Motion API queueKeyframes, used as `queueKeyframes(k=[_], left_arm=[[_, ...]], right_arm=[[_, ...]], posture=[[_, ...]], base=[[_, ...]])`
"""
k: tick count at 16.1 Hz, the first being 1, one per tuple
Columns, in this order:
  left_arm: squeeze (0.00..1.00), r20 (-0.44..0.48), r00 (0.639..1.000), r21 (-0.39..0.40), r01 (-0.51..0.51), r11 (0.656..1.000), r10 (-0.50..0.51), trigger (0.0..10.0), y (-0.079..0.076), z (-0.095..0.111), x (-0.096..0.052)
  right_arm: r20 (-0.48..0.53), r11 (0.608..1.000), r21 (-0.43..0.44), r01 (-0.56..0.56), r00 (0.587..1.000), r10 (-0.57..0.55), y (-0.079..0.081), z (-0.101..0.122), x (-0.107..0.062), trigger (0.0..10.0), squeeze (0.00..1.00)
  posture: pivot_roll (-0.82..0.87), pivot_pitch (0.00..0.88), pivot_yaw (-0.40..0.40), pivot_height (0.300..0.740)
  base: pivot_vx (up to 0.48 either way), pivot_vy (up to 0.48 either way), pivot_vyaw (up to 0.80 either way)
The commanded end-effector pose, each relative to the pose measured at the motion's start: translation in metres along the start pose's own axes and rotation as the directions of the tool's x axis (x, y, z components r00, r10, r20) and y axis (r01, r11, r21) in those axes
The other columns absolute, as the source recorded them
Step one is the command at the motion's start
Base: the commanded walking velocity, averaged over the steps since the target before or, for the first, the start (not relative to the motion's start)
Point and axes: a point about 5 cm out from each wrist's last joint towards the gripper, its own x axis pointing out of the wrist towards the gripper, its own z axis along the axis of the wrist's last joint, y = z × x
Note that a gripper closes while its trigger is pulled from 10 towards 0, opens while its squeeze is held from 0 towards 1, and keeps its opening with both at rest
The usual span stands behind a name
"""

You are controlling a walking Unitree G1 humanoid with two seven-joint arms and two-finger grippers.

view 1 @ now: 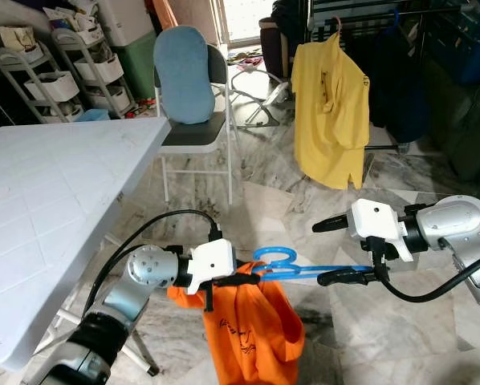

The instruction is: Hang hanger

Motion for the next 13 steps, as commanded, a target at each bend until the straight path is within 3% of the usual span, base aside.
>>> queueKeyframes(k=[1,4,5,9,13], left_arm=[[0.0,-0.002,1.0,0.029,-0.03,0.999,0.03,0.0,0.009,0.004,-0.004],[0.0,0.014,0.999,0.047,-0.045,0.998,0.044,0.0,0.017,0.01,-0.003],[0.0,0.023,0.999,0.057,-0.044,0.997,0.042,0.0,0.018,0.013,-0.002],[0.0,0.032,0.999,0.076,-0.039,0.996,0.036,0.0,0.022,0.018,-0.003],[0.0,0.018,1.0,0.082,-0.017,0.996,0.015,0.0,0.019,0.014,-0.001]], right_arm=[[0.008,0.999,-0.021,-0.024,1.0,0.024,0.0,0.005,0.003,10.0,0.0],[-0.02,0.998,-0.009,-0.059,0.998,0.058,0.007,-0.003,0.01,10.0,0.0],[-0.044,0.998,-0.004,-0.065,0.997,0.065,0.008,-0.008,0.011,0.0,0.0],[-0.128,0.998,0.015,-0.054,0.99,0.055,0.009,-0.026,0.011,0.0,0.0],[-0.127,1.0,-0.004,0.004,0.992,-0.005,-0.001,-0.025,0.011,0.0,0.0]], posture=[[-0.17,0.0,0.189,0.74],[-0.17,0.0,0.193,0.74],[-0.17,0.0,0.194,0.74],[-0.17,0.0,0.192,0.74],[-0.17,0.0,0.193,0.74]], base=[[0.0,0.0,0.0],[0.0,0.0,0.0],[0.0,0.0,0.0],[0.0,0.0,0.0],[0.0,0.0,0.0]])
